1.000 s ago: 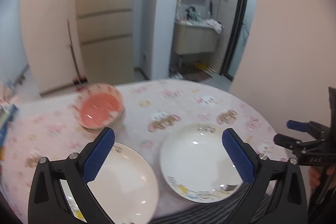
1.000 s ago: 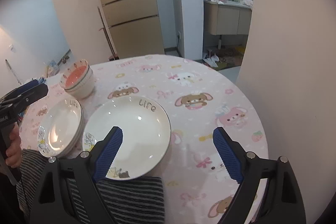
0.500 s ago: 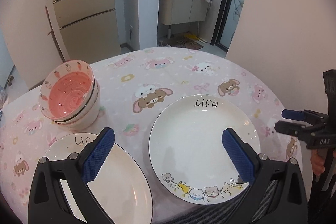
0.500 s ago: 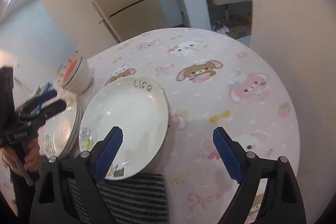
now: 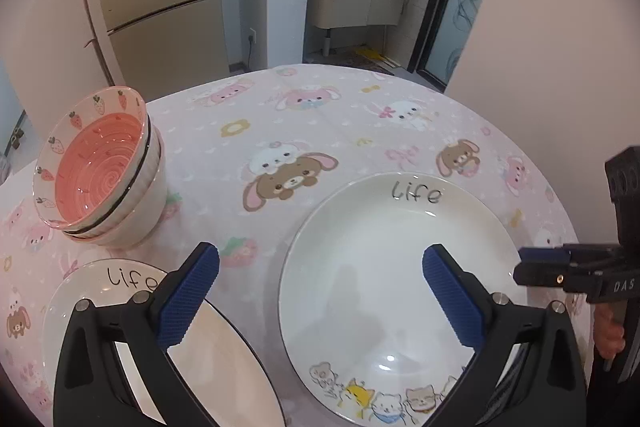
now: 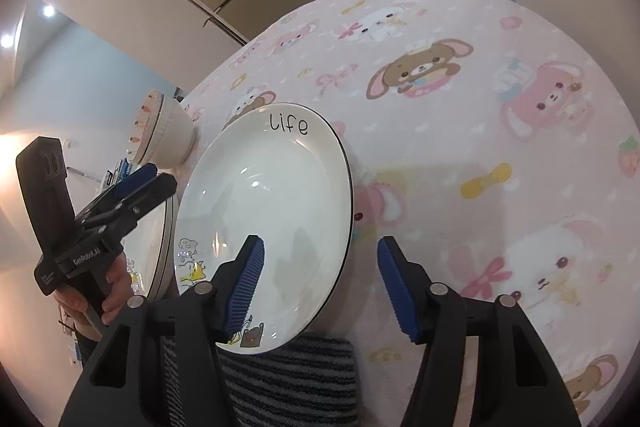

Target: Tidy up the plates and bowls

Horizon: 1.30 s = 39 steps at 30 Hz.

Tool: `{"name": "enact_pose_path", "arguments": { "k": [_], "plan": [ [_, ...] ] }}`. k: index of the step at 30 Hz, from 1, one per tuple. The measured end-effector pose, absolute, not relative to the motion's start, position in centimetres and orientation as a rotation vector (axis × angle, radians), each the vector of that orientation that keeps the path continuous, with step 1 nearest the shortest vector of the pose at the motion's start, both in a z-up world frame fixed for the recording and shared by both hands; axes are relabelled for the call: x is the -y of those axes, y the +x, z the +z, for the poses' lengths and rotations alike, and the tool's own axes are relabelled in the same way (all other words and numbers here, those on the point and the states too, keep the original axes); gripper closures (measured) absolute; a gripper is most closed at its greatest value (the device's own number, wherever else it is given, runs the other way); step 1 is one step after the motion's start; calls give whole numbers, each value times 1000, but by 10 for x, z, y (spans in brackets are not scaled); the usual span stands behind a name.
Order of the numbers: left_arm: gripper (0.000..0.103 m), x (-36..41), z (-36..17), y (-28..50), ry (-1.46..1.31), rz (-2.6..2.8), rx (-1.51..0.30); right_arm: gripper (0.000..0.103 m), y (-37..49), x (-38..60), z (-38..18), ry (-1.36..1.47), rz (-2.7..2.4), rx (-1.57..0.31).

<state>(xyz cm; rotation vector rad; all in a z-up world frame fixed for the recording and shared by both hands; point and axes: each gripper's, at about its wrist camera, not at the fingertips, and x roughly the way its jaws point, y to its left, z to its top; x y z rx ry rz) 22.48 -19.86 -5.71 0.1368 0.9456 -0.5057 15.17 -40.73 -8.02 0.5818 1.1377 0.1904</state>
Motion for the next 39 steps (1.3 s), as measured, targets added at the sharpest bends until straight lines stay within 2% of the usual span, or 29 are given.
{"name": "enact_pose_path", "arguments": {
  "k": [4,5,7,8,9,10,12,15,17,21,24,26,29,33,36,39],
  "plan": [
    [3,197,-63,234,114,-528,-982,42,152,410,-91,647,175,-1161],
    [5,196,-65,236,99,-537,-998,45,153,411,-93,659,175,-1163],
    [18,196,-70,239,75,-555,-1029,54,152,410,-97,667,167,-1172],
    [23,196,-74,240,67,-555,-1043,55,152,410,-96,662,160,-1165],
    [34,196,-76,241,65,-540,-1045,57,150,409,-95,658,163,-1167],
    [51,195,-77,241,64,-514,-1035,63,150,407,-96,662,175,-1173],
    [67,194,-80,242,61,-492,-1035,67,149,405,-99,678,188,-1184],
    [71,195,-90,245,70,-506,-1088,72,146,404,-100,674,187,-1168],
    [72,196,-93,243,91,-501,-1088,72,145,406,-102,697,197,-1162],
    [84,196,-99,243,130,-482,-1105,72,145,409,-105,735,209,-1159],
    [85,196,-99,241,139,-489,-1083,73,143,407,-105,729,217,-1128],
    [85,197,-99,240,153,-487,-1077,84,142,405,-105,708,194,-1113],
    [85,194,-99,242,136,-494,-1097,91,139,407,-107,701,180,-1103],
    [82,197,-100,241,138,-497,-1117,91,140,406,-107,719,157,-1099],
    [84,198,-99,235,156,-485,-1107,91,141,400,-99,658,87,-1110],
    [86,198,-95,230,124,-490,-1120,84,139,400,-88,629,54,-1091]
  ]
}}
